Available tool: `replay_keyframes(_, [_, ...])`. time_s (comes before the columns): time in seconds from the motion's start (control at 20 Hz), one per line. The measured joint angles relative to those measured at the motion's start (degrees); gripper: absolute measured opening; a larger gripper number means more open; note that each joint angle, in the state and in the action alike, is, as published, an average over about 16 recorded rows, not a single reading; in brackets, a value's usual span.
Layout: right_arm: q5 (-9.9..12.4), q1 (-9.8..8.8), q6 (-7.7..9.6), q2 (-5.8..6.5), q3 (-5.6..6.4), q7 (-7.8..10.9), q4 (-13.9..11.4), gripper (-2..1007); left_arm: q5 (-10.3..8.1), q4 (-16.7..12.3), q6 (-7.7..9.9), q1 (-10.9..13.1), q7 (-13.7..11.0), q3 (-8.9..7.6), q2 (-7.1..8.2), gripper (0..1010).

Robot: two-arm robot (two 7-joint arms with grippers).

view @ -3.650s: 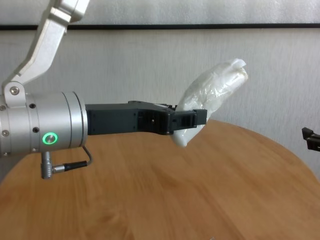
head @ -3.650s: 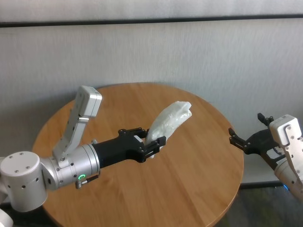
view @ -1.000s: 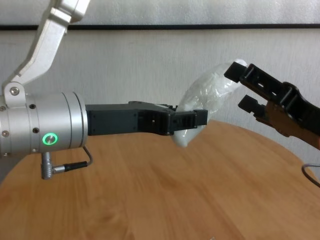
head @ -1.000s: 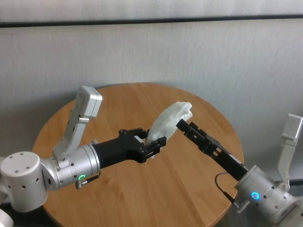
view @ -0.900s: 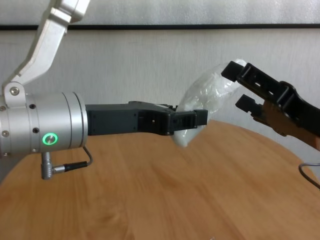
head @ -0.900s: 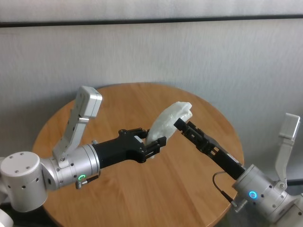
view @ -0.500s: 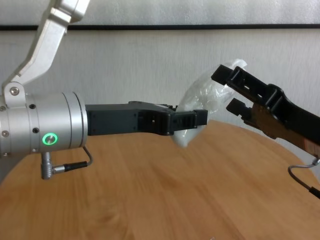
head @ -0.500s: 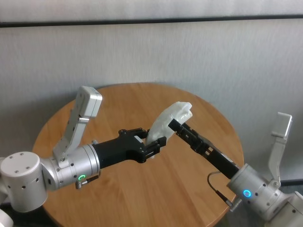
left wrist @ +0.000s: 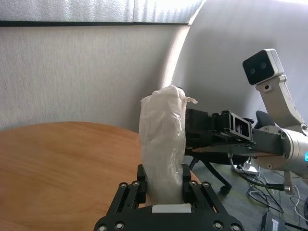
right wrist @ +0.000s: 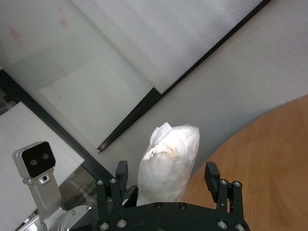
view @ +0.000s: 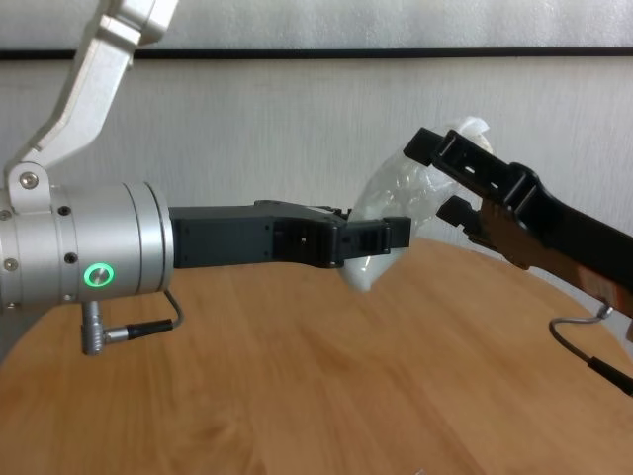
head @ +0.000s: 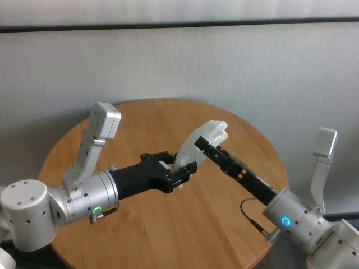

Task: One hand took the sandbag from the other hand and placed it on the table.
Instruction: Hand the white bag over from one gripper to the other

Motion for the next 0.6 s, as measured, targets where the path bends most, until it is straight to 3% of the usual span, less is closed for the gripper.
replay_keyframes(0.6, [0.1, 2.3, 0.44, -1.3, -1.04, -0.34, 2.4, 1000, 0.0, 0.0, 0.0, 0.0, 0.0, 0.0, 0.0, 428])
